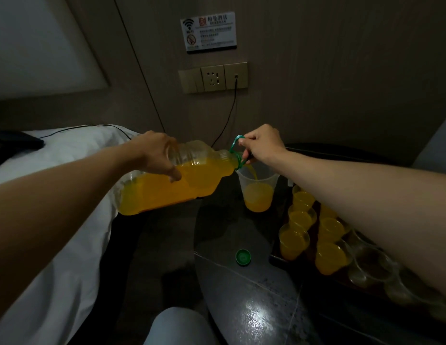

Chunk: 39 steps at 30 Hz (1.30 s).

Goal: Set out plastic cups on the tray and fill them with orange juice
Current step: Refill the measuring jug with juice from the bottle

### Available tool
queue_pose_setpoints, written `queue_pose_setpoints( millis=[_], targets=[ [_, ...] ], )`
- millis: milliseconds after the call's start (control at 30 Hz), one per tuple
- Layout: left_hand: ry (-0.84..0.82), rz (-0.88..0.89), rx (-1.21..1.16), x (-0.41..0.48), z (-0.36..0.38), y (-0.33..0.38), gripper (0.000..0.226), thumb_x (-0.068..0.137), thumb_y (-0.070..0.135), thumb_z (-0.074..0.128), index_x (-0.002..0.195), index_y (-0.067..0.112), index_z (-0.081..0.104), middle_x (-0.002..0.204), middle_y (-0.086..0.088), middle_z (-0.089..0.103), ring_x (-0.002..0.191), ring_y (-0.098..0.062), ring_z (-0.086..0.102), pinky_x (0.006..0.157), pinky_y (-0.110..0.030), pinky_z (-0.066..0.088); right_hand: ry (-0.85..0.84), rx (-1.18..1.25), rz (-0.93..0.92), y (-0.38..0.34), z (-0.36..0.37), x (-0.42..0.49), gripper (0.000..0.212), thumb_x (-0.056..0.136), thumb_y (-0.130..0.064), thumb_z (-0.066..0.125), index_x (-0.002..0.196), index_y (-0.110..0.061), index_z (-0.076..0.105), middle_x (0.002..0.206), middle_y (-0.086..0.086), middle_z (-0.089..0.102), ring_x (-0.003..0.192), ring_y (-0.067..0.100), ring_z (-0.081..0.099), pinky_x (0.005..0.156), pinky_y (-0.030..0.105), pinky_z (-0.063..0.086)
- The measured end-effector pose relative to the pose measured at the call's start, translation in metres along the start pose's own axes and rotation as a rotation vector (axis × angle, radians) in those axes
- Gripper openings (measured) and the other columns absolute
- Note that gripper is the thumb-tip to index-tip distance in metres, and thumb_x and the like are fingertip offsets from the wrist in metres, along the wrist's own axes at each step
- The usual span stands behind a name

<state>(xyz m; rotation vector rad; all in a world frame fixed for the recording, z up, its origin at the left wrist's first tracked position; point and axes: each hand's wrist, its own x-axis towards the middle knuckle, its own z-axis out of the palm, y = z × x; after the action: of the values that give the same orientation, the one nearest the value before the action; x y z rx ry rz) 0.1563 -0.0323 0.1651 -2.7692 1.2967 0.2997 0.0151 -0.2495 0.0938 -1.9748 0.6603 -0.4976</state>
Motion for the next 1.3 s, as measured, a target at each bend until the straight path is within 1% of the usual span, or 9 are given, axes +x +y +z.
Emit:
queue_pose_setpoints(
  millis=[100, 267, 333, 533, 667, 900, 967, 1167, 1300],
  targets=[
    [0.003, 0.006, 0.016, 0.0006, -0.0006, 0.0003, 0.064, 0.069, 0.04, 0.087, 0.121, 0.021, 0.055, 0.11, -0.005, 0.059, 0.098, -0.022, 0.057, 0.075, -0.031, 0.048, 0.002, 0.004, 0.004, -0.0002, -0.0009, 0.0005, 0.016, 0.1, -0.016, 0.063, 0.1, -0.006, 0.076, 0.07, 0.008, 0.073, 0.06, 0.012, 0.072, 0.059, 0.025, 0.062],
    [-0.003, 0.01, 0.012, 0.0011, -0.0014, 0.0, 0.055, 0.067, 0.042, 0.087, 0.108, 0.024, 0.056, 0.104, -0.004, 0.059, 0.092, -0.02, 0.057, 0.075, -0.032, 0.05, 0.005, 0.006, 0.009, -0.001, -0.0017, 0.0012, 0.016, 0.1, -0.017, 0.063, 0.104, -0.007, 0.076, 0.073, 0.011, 0.074, 0.066, 0.016, 0.074, 0.058, 0.025, 0.061],
    [-0.003, 0.01, 0.007, 0.0005, -0.0016, 0.0004, 0.054, 0.067, 0.042, 0.087, 0.108, 0.025, 0.056, 0.101, -0.002, 0.059, 0.091, -0.019, 0.057, 0.078, -0.033, 0.052, 0.005, 0.009, 0.01, -0.0008, -0.0023, 0.0014, 0.016, 0.1, -0.016, 0.063, 0.104, -0.006, 0.076, 0.071, 0.01, 0.073, 0.063, 0.014, 0.074, 0.057, 0.024, 0.06],
    [-0.001, 0.024, 0.002, 0.0002, -0.0037, -0.0012, 0.051, 0.067, 0.04, 0.087, 0.105, 0.025, 0.056, 0.099, -0.002, 0.059, 0.09, -0.018, 0.056, 0.074, -0.031, 0.05, 0.012, 0.013, 0.008, -0.0007, -0.0011, 0.0026, 0.016, 0.1, -0.016, 0.064, 0.103, -0.007, 0.076, 0.071, 0.009, 0.073, 0.063, 0.014, 0.074, 0.056, 0.023, 0.06],
    [-0.002, 0.02, 0.006, -0.0001, -0.005, -0.0018, 0.054, 0.067, 0.041, 0.087, 0.108, 0.026, 0.056, 0.1, 0.0, 0.058, 0.092, -0.019, 0.056, 0.08, -0.034, 0.052, 0.005, 0.019, 0.01, 0.0012, -0.0001, 0.0029, 0.017, 0.099, -0.016, 0.064, 0.102, -0.006, 0.077, 0.07, 0.01, 0.073, 0.066, 0.017, 0.075, 0.057, 0.024, 0.06],
    [-0.002, 0.017, 0.002, 0.0008, -0.0056, -0.0025, 0.054, 0.068, 0.04, 0.087, 0.109, 0.024, 0.057, 0.1, -0.002, 0.058, 0.092, -0.019, 0.056, 0.078, -0.032, 0.051, 0.005, 0.021, 0.014, -0.0007, -0.001, 0.0033, 0.016, 0.1, -0.017, 0.064, 0.1, -0.007, 0.077, 0.072, 0.011, 0.074, 0.069, 0.021, 0.076, 0.066, 0.034, 0.065],
    [0.004, 0.013, 0.009, 0.0014, -0.005, -0.0022, 0.057, 0.066, 0.042, 0.087, 0.111, 0.023, 0.057, 0.1, -0.001, 0.058, 0.093, -0.02, 0.056, 0.082, -0.035, 0.054, 0.006, 0.019, 0.013, 0.0, -0.001, 0.0039, 0.016, 0.099, -0.017, 0.064, 0.1, -0.007, 0.077, 0.072, 0.011, 0.074, 0.069, 0.02, 0.076, 0.067, 0.035, 0.065],
    [0.007, 0.01, 0.027, 0.0022, -0.0049, -0.001, 0.06, 0.066, 0.043, 0.087, 0.114, 0.023, 0.058, 0.105, -0.002, 0.057, 0.098, -0.022, 0.056, 0.086, -0.038, 0.055, 0.002, 0.032, 0.019, 0.0011, -0.0025, 0.0056, 0.016, 0.099, -0.016, 0.065, 0.104, -0.007, 0.077, 0.073, 0.012, 0.074, 0.069, 0.021, 0.076, 0.064, 0.032, 0.064],
    [-0.001, 0.015, 0.01, 0.0026, -0.0061, 0.0007, 0.055, 0.068, 0.041, 0.086, 0.11, 0.024, 0.057, 0.102, -0.002, 0.058, 0.095, -0.02, 0.057, 0.083, -0.036, 0.054, 0.003, 0.024, 0.015, 0.0007, -0.0031, 0.005, 0.015, 0.1, -0.016, 0.064, 0.102, -0.008, 0.076, 0.074, 0.011, 0.074, 0.069, 0.019, 0.076, 0.064, 0.03, 0.063]
  ],
)
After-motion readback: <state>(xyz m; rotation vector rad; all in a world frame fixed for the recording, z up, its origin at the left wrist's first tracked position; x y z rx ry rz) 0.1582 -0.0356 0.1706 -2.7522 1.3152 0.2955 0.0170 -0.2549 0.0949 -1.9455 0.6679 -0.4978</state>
